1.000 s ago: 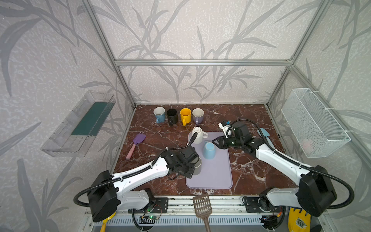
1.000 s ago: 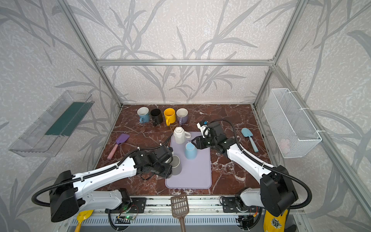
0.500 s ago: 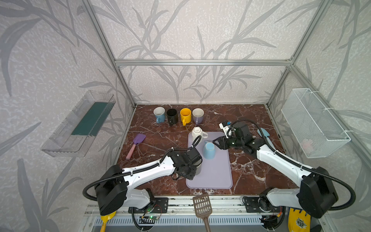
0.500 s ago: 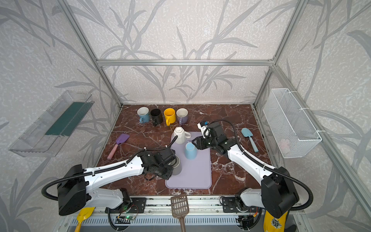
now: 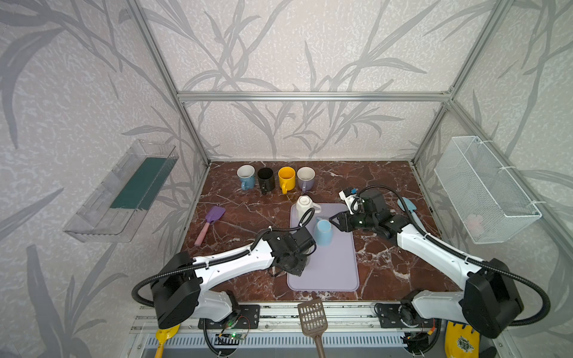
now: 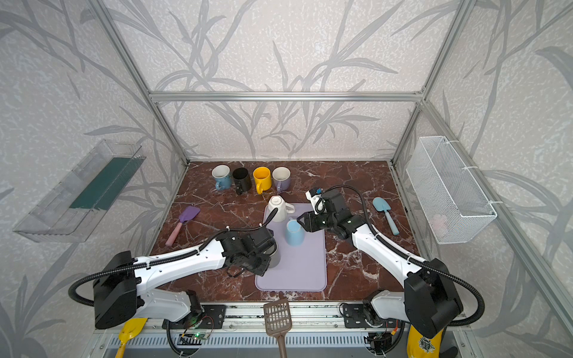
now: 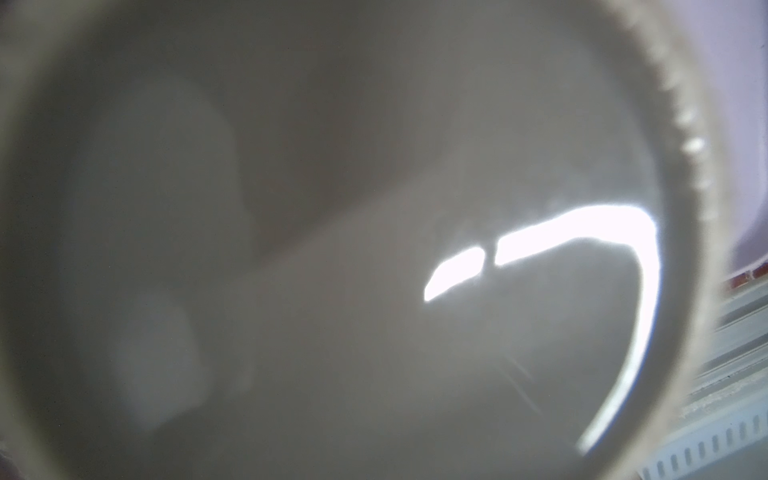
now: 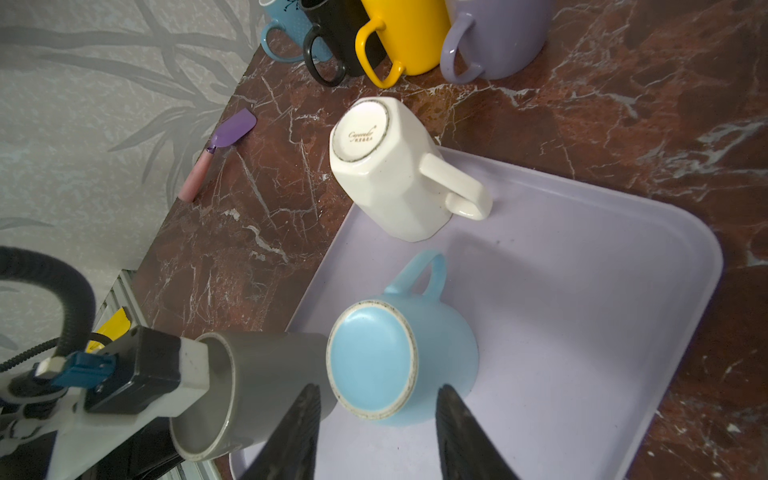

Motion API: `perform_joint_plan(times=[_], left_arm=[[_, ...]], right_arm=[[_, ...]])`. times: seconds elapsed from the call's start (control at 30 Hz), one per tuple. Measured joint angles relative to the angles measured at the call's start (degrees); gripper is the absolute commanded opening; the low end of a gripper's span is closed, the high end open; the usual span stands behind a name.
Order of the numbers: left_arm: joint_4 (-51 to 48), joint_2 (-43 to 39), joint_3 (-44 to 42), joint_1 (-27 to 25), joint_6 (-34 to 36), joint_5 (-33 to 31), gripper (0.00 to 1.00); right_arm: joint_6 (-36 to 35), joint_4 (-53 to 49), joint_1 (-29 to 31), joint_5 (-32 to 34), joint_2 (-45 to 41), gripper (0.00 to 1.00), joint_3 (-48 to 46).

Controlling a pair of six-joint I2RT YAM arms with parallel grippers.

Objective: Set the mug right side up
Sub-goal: 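Lower the left gripper onto the grey mug's rim and close on it, then lift the grey mug off the tray toward the right gripper with the left gripper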

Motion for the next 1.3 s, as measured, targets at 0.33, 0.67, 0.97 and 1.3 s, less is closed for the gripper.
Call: perform_joint_plan(times=[0.33, 0.67, 0.97, 1.3], left_arm=[[-2.4, 2.4, 2.8, -0.1, 0.0, -0.8, 0.00], [-6.6, 1.9, 6.4, -0.1, 0.7, -4.1, 0.00], [-6.6, -2.3, 9.7, 2.3, 4.5, -4.4, 0.00], [-2.7, -7.8, 10.4, 11.2, 6.7, 4.1, 0.00]], right_arm=[[0.0, 0.0, -0.3, 0.4, -1.1, 0.47, -0.8], [0.0, -0.1, -0.6, 0.6, -2.4, 0.47, -1.3], [-0.1, -0.1, -0.9, 0.9, -2.5, 0.47, -1.3], [-0.5, -0.2, -1.8, 1.0, -4.4, 0.47, -1.4]])
